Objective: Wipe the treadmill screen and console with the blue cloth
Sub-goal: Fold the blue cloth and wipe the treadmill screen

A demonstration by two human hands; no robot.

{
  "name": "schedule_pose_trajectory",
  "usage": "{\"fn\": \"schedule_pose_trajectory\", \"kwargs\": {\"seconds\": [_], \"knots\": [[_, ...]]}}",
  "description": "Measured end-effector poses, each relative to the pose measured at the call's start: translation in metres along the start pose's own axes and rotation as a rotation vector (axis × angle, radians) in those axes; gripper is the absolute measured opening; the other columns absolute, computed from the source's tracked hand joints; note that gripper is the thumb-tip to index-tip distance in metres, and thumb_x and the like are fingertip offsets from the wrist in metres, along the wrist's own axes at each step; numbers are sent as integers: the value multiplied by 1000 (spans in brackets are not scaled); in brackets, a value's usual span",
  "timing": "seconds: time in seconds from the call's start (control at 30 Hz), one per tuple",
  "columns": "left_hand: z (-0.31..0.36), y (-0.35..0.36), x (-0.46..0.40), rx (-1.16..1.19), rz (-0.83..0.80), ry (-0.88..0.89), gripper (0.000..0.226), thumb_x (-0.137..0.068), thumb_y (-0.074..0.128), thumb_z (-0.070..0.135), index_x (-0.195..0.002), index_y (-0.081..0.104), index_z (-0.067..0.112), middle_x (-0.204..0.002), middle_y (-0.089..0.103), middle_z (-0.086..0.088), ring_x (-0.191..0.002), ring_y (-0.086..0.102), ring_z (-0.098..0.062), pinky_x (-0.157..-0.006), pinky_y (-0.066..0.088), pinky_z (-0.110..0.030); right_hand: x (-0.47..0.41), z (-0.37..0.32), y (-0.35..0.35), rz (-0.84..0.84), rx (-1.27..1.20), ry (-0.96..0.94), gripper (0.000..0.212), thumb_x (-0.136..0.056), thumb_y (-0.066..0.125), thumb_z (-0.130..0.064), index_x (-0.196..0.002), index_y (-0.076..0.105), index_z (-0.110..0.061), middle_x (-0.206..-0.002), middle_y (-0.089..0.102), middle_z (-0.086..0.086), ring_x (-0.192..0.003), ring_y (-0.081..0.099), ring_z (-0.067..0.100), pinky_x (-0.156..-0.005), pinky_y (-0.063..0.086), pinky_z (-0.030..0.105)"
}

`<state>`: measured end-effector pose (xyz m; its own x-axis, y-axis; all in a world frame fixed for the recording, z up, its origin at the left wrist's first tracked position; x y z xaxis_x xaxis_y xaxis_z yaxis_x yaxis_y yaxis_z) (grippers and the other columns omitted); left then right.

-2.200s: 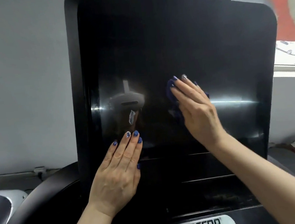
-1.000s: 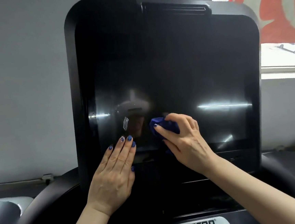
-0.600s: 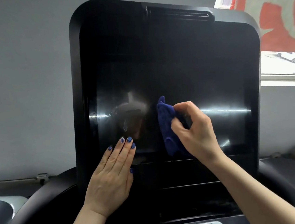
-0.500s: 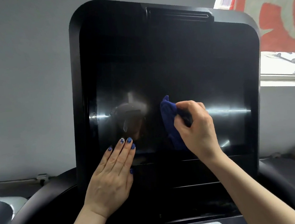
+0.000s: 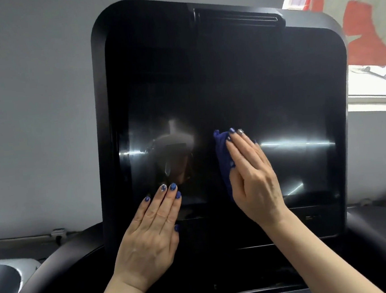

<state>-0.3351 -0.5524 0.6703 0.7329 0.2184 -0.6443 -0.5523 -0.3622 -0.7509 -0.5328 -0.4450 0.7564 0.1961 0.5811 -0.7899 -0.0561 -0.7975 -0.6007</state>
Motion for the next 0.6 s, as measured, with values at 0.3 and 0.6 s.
{"fn": "schedule_pose_trajectory", "kwargs": {"seconds": [0.3,0.6], "knots": [[-1,0,0,28,-4,1,54,-99,38,21,-149,39,2,-160,32,-14,-150,26,-26,-123,21,-44,-17,-26,31,-44,36,-30,46,-97,51,-8,-142,46,0,-154,36,15,-146,27,31,-114,32,50],[-2,2,1,10,5,0,55,-100,37,23,-152,34,3,-162,28,-13,-151,25,-26,-123,21,-43,-15,2,10,-28,170,-23,48,-97,47,-19,-141,47,0,-153,37,15,-146,29,29,-116,28,52]]}}
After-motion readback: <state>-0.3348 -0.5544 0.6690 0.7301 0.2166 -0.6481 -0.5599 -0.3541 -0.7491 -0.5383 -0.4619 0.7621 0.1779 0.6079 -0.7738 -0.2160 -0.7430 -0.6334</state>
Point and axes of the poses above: each hand's wrist, its own x-axis away from the middle knuckle, its own y-axis out of the palm, z = x × y, the point moved 2 cm from there along -x, towards the middle knuckle
